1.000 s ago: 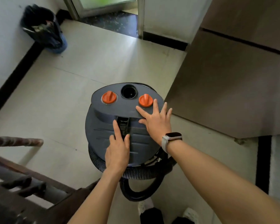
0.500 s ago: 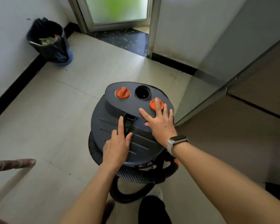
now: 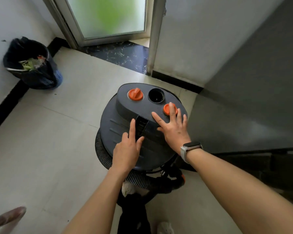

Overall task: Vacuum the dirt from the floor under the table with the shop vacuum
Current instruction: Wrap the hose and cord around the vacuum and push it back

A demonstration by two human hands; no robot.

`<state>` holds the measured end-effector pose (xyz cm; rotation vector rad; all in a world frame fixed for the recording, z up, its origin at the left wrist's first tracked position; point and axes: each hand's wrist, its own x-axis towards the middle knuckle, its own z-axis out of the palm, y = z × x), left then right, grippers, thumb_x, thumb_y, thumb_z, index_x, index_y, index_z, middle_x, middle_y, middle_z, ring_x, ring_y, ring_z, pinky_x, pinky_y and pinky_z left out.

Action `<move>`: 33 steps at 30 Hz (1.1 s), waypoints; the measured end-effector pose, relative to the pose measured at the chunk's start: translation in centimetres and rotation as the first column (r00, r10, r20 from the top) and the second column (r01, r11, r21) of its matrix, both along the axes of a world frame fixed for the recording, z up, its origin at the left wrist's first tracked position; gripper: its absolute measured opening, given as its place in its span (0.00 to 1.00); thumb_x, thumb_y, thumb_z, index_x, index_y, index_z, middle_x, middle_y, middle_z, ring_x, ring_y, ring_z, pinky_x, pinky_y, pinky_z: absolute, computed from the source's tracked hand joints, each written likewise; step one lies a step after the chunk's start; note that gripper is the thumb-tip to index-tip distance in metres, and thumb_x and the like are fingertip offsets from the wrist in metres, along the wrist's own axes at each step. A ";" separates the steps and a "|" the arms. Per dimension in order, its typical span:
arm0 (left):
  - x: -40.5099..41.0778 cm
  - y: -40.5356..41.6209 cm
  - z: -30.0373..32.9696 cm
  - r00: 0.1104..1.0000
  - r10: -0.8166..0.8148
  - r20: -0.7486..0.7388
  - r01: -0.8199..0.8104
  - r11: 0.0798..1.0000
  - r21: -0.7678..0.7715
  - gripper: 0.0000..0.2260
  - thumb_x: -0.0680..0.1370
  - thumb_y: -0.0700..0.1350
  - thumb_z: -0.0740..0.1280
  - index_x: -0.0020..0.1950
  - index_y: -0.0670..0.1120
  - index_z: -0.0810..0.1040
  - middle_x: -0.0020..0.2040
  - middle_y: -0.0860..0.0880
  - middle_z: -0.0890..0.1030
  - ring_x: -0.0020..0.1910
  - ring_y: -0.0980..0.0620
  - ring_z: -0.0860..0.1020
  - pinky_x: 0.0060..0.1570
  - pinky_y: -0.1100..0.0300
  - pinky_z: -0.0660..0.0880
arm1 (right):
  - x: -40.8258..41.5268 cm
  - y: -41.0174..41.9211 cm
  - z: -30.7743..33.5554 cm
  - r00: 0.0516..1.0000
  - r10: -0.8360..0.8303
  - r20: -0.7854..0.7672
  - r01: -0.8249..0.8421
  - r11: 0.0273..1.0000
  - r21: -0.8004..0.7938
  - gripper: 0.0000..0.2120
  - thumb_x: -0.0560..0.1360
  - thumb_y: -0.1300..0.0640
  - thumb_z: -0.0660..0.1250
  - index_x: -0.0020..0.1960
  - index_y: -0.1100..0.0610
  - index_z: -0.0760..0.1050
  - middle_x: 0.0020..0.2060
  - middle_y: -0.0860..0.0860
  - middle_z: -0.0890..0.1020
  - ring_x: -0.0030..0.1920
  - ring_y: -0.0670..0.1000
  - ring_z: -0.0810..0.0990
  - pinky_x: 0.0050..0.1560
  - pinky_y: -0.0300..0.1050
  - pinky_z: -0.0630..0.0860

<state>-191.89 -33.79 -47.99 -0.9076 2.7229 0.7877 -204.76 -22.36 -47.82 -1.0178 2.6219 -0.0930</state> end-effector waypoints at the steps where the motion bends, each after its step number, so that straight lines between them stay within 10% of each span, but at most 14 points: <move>1: -1.3 -0.7 0.0 1.000 -0.017 0.001 0.017 1.000 0.010 0.29 0.81 0.56 0.52 0.78 0.54 0.40 0.57 0.43 0.72 0.49 0.38 0.77 0.47 0.49 0.72 | -1.2 -0.5 0.0 1.000 -0.020 -0.002 0.020 1.000 0.010 0.28 0.82 0.54 0.54 0.76 0.41 0.45 0.75 0.62 0.37 0.74 0.69 0.41 0.71 0.66 0.41; 16: -20.3 -8.9 -0.7 0.974 -0.224 -0.008 0.224 0.974 -0.002 0.28 0.81 0.57 0.51 0.77 0.58 0.40 0.56 0.42 0.73 0.49 0.38 0.77 0.48 0.48 0.74 | -16.9 -6.0 -0.3 0.967 -0.249 -0.056 0.251 0.967 0.042 0.27 0.81 0.50 0.54 0.76 0.40 0.46 0.75 0.61 0.38 0.74 0.69 0.45 0.71 0.66 0.46; 33: -32.0 -3.4 1.1 0.996 -0.074 0.042 0.066 0.984 0.168 0.29 0.82 0.56 0.51 0.77 0.53 0.39 0.60 0.43 0.71 0.53 0.38 0.76 0.48 0.48 0.72 | -32.5 -2.9 1.3 0.997 -0.039 0.072 0.027 0.987 0.159 0.31 0.81 0.55 0.58 0.76 0.38 0.45 0.75 0.57 0.35 0.74 0.67 0.40 0.73 0.63 0.42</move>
